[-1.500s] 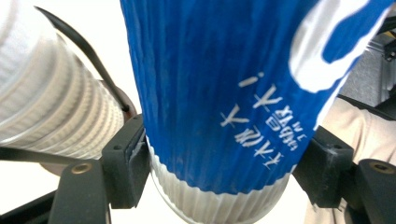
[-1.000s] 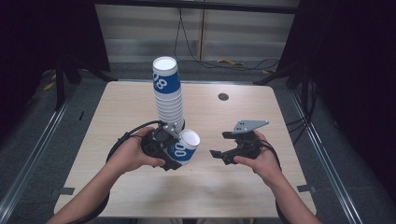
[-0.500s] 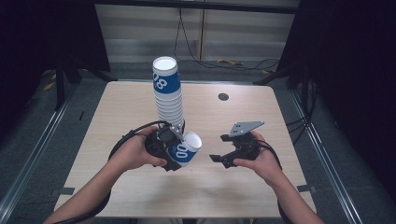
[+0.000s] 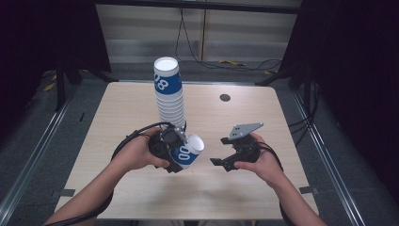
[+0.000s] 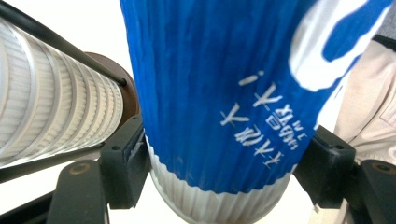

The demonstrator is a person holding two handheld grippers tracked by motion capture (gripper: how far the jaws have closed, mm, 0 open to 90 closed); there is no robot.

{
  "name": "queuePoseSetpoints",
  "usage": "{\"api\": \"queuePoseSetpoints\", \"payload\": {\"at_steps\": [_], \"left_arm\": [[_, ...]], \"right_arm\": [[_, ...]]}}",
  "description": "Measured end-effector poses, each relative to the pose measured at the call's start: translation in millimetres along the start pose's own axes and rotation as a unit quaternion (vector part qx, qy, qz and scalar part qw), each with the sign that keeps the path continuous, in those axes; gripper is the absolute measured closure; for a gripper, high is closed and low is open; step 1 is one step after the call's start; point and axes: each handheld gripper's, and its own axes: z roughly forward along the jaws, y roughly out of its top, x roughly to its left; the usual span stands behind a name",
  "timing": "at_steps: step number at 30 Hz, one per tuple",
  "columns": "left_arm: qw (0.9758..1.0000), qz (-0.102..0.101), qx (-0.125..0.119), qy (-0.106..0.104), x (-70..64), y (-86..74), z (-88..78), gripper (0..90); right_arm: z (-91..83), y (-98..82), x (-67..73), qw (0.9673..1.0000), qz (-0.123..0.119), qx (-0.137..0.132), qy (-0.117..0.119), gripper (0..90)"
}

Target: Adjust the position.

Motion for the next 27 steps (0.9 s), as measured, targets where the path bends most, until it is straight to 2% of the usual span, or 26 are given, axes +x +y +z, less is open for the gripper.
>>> {"api": "queuePoseSetpoints", "payload": {"at_steps": [3, 4, 5, 7, 10, 11, 12, 15, 16, 18, 20, 21, 26, 27], "left_arm": [[0.9999, -0.009, 0.004, -0.002, -0.3, 0.1, 1.9, 28.0], [1.0, -0.001, 0.006, -0.001, 1.2, 0.3, 2.3, 28.0], [0.9999, -0.008, 0.01, -0.002, 0.8, 0.8, 3.8, 28.0], [0.9999, -0.008, 0.011, -0.001, 1.0, 1.1, 4.8, 28.0], [0.9999, 0.001, 0.017, -0.001, 1.5, 3.3, 7.7, 28.0], [0.9998, -0.005, 0.017, -0.003, 1.0, 4.7, 9.5, 28.0], [0.9998, 0.002, 0.02, -0.004, 2.4, 5.8, 9.6, 28.0], [0.9997, -0.004, 0.023, -0.004, 1.6, 7.1, 11.0, 28.0], [0.9996, 0.004, 0.026, -0.004, 2.2, 9.2, 12.9, 28.0], [0.9996, -0.006, 0.027, -0.005, 0.0, 10.7, 14.7, 28.0], [0.9997, -0.003, 0.024, -0.003, 0.1, 11.1, 15.8, 28.0], [0.9995, 0.009, 0.029, -0.002, 2.1, 13.1, 16.5, 27.9], [0.9995, 0.002, 0.032, -0.007, 0.5, 15.1, 19.9, 27.9], [0.9995, 0.011, 0.028, -0.005, 1.5, 16.1, 20.9, 27.9]], "right_arm": [[0.7, 0.3, 0.8, 1.0, -0.003, 0.003, 0.003, 14.8], [1.1, 0.5, 1.3, 1.0, -0.003, 0.004, 0.004, 14.8], [1.6, 0.7, 2.0, 1.0, -0.004, 0.005, 0.006, 14.8], [2.3, 0.9, 2.1, 0.9999, -0.008, 0.005, 0.007, 14.8], [3.0, 1.5, 3.1, 0.9999, -0.008, 0.007, 0.012, 14.8], [3.3, 1.7, 3.2, 0.9999, -0.01, 0.006, 0.012, 14.8], [3.5, 1.9, 3.6, 0.9999, -0.009, 0.006, 0.013, 14.8], [3.9, 2.7, 4.2, 0.9998, -0.013, 0.006, 0.015, 14.8], [4.1, 4.1, 6.0, 0.9996, -0.019, 0.007, 0.019, 14.8], [5.4, 5.6, 8.3, 0.9994, -0.026, 0.01, 0.022, 14.8], [6.8, 6.8, 9.7, 0.9991, -0.029, 0.012, 0.028, 14.8], [7.4, 7.8, 10.6, 0.999, -0.032, 0.014, 0.029, 14.8], [9.4, 11.7, 12.6, 0.9987, -0.035, 0.013, 0.035, 14.8], [9.9, 12.3, 13.0, 0.9986, -0.037, 0.014, 0.036, 14.8]]}}
